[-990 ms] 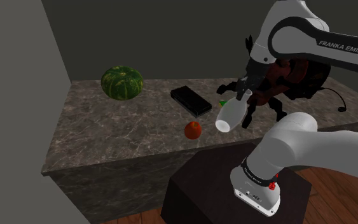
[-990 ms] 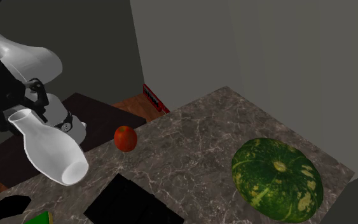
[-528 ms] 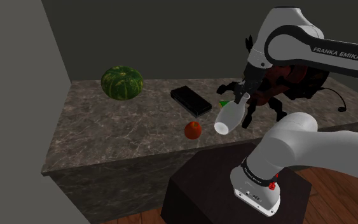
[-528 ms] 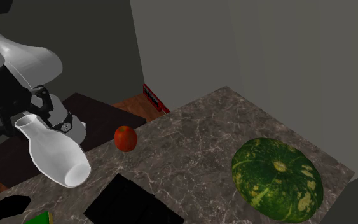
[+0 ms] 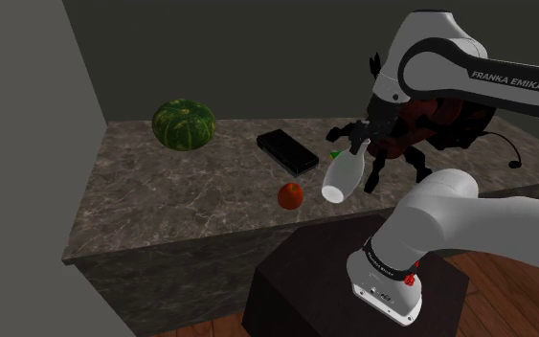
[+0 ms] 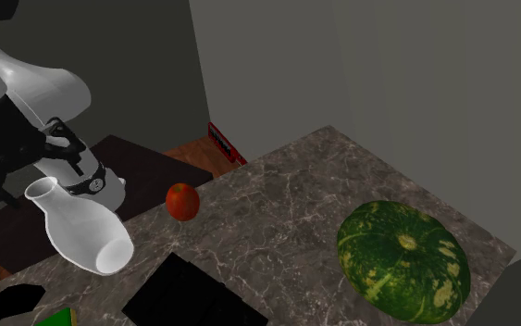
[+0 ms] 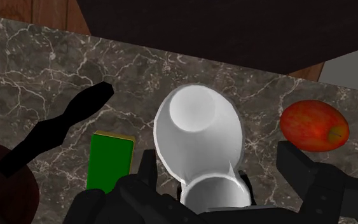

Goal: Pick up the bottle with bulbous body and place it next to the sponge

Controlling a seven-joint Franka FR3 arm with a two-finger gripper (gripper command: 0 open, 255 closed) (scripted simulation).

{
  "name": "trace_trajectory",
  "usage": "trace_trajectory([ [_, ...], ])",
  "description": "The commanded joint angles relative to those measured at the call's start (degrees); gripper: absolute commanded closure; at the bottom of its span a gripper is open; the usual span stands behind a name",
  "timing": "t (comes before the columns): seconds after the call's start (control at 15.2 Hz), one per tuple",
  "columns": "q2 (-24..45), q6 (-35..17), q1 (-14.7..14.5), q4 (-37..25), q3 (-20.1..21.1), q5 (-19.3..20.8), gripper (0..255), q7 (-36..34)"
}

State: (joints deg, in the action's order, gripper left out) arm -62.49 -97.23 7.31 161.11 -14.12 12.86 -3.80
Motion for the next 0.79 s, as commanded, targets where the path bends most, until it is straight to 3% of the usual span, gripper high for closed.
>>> trace_trajectory([
  [0.0,0.00,0.00,0.00,0.00,0.00,0.00,0,0.00],
  [0.26,1.40,6.33,-0.94,-7.78,1.52,-1.63,0,0.12],
  [0.73,1.40,6.33,-0.94,-7.78,1.52,-1.63,0,0.12],
])
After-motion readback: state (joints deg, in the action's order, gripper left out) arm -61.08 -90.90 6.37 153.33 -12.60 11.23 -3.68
